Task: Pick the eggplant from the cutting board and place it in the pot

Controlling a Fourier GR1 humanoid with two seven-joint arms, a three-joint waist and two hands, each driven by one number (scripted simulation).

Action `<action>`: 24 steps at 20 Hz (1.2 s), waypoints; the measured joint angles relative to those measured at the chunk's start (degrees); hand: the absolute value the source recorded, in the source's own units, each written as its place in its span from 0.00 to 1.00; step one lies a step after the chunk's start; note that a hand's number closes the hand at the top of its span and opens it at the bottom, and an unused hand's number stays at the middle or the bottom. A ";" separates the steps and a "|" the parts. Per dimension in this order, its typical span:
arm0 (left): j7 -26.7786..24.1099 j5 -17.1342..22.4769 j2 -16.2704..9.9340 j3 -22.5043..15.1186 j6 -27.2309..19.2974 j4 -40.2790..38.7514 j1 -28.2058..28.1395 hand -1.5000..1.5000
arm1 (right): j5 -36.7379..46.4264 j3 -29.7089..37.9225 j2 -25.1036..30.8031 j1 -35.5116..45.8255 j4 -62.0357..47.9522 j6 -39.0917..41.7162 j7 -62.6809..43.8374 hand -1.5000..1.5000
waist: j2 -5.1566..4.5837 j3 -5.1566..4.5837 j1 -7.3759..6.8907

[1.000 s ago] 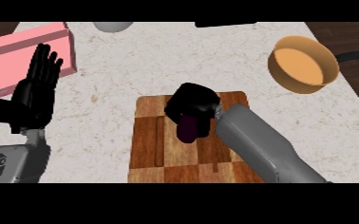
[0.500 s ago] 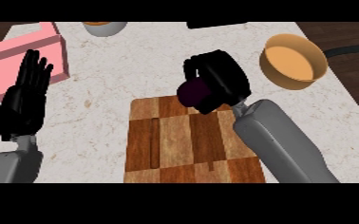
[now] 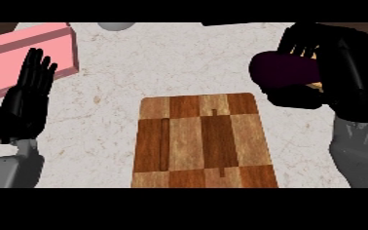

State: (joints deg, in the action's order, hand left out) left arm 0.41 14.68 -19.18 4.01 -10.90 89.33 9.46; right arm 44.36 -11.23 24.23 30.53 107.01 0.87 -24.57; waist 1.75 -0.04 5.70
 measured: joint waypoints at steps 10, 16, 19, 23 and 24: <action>0.70 -1.36 2.29 -2.11 0.58 -1.33 4.84 0.50 | -11.80 23.29 13.80 -10.74 0.55 8.56 7.40 1.00 | -1.53 0.06 -4.38; 2.65 -1.94 2.86 -2.36 0.93 -0.78 6.24 0.50 | -14.37 31.30 16.64 -11.35 -14.42 6.13 21.36 1.00 | -1.79 0.09 -5.52; 1.74 -2.90 4.02 -2.74 0.80 -2.23 7.27 0.50 | -14.42 32.17 17.53 -9.02 -23.06 4.97 27.53 1.00 | -1.88 0.07 -5.87; 1.50 -3.03 4.04 -2.06 1.70 -2.82 7.81 0.50 | -12.93 32.39 19.17 -4.83 -35.02 2.58 35.26 1.00 | -1.96 0.08 -6.24; 1.81 -3.01 3.85 -1.85 1.94 -2.27 7.50 0.50 | -12.37 32.26 19.29 -3.95 -37.77 1.81 36.79 1.00 | -1.94 0.07 -6.32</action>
State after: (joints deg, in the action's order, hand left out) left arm 2.22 11.67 -15.33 2.16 -8.96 87.06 16.96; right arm 31.99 21.03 43.52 26.58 69.23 2.69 12.22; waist -0.20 0.03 -0.62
